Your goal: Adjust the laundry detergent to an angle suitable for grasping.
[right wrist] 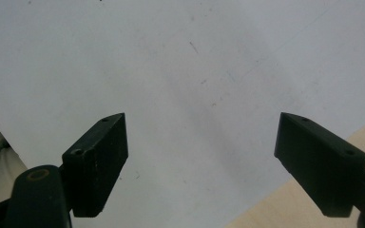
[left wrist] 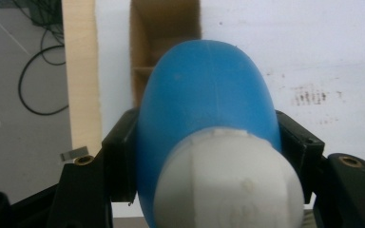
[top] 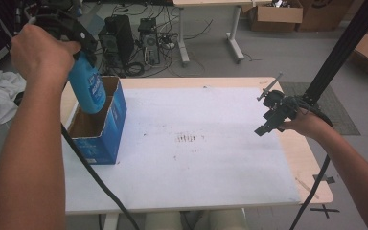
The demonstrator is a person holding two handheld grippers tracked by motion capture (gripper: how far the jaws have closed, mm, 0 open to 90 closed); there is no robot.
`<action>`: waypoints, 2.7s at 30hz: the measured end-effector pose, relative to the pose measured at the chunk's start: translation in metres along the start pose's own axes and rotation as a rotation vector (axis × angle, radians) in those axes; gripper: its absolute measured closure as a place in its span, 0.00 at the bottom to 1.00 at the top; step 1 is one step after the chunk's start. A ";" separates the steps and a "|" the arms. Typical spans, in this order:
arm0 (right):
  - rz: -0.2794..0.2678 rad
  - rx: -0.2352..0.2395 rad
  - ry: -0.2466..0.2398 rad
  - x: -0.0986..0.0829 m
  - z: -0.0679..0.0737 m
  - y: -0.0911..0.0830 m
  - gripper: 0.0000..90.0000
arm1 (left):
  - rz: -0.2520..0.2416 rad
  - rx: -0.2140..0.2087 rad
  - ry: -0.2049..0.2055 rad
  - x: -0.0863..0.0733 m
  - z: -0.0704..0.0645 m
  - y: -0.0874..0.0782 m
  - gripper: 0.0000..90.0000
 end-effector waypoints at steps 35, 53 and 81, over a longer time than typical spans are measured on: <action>0.002 -0.001 0.008 0.005 0.002 0.000 0.21 | 0.008 0.002 0.013 -0.039 0.023 0.147 0.42; 0.013 0.001 0.020 0.004 -0.001 0.005 0.21 | 0.062 -0.014 0.011 -0.051 0.027 0.196 0.42; 0.022 0.000 0.015 0.005 0.000 0.006 0.21 | 0.061 -0.048 -0.041 -0.052 0.036 0.203 0.40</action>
Point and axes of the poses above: each handheld gripper's, and its own axes: y roughly forward along the jaws, x roughly out of its top, z roughly to its left, the point moved 5 cm from there along y, roughly forward along the jaws, and after that the axes turned 2 degrees about -y, right-handed, at the moved point
